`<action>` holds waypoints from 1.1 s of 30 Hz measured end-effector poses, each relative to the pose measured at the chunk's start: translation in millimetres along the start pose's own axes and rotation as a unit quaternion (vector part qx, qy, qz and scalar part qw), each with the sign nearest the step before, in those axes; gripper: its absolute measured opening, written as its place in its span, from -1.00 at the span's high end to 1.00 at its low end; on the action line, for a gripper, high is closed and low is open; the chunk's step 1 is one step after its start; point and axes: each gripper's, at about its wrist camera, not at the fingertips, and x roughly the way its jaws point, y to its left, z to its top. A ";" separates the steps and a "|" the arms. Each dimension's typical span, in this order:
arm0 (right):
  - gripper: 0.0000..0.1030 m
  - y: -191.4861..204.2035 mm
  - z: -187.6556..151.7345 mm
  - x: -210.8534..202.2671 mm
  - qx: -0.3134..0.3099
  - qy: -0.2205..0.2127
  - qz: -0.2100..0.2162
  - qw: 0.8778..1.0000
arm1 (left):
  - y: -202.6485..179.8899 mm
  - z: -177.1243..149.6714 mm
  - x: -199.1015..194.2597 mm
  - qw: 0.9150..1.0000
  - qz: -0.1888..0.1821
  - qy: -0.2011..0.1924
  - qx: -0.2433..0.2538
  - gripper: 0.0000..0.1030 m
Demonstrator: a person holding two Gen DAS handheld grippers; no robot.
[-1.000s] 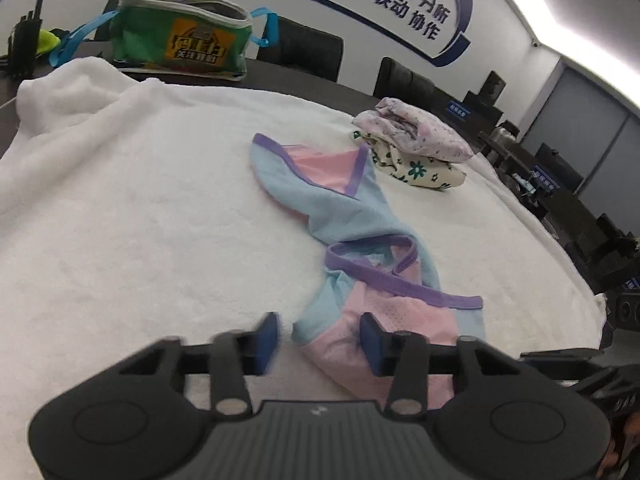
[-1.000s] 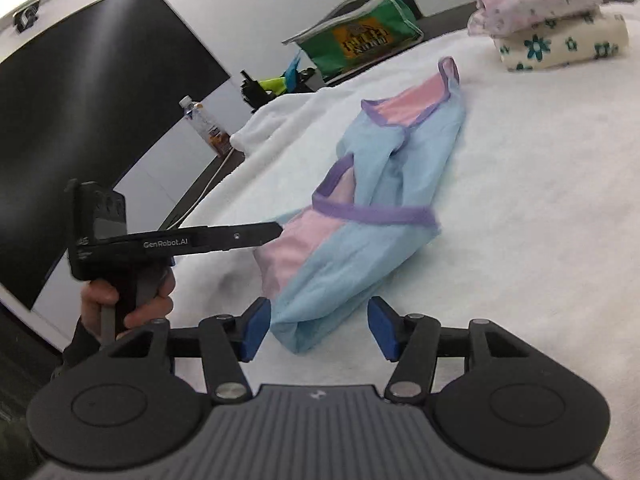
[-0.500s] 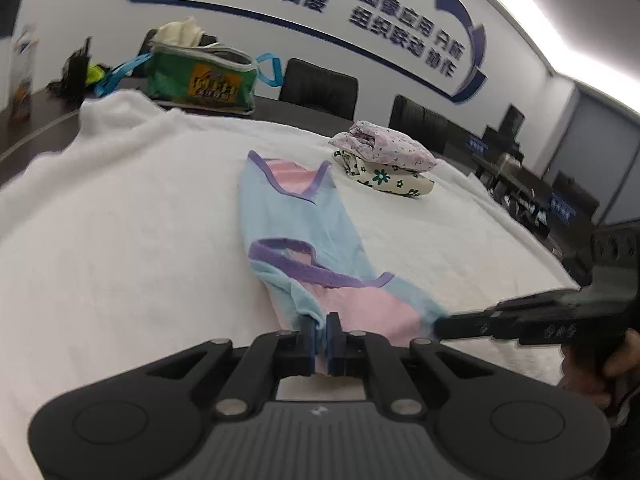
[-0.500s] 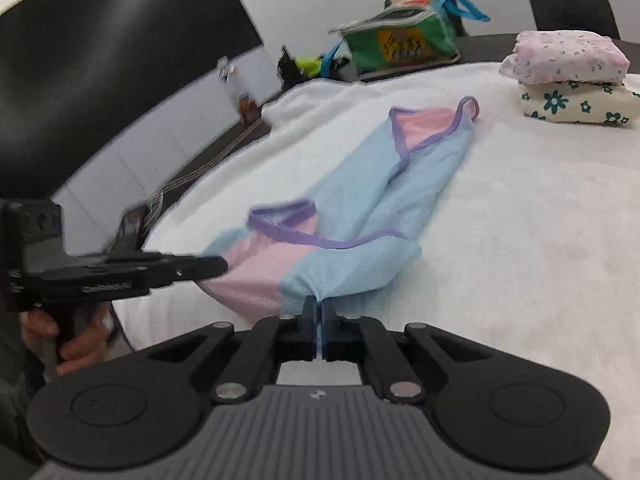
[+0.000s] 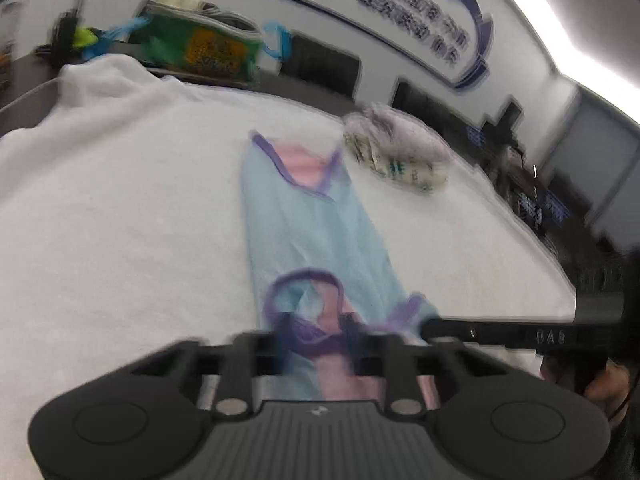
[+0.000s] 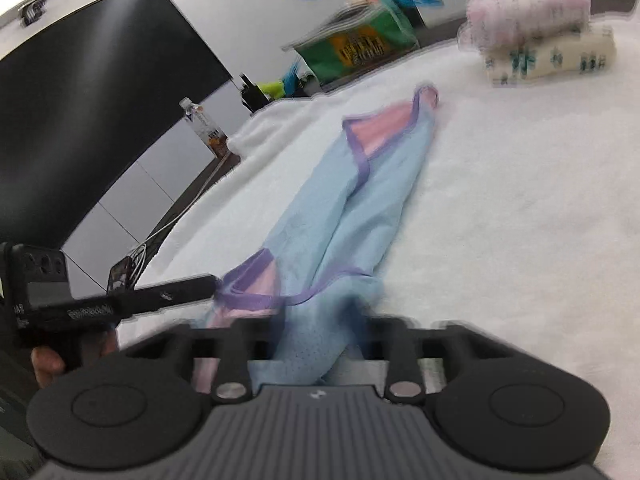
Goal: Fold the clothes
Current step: 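Lay the garment flat lengthwise and open both grippers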
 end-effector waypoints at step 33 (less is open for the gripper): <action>0.89 28.7 -34.6 -6.0 -0.093 0.007 -0.029 0.995 | 5.1 -9.0 7.2 0.998 -0.012 -0.051 0.024 0.84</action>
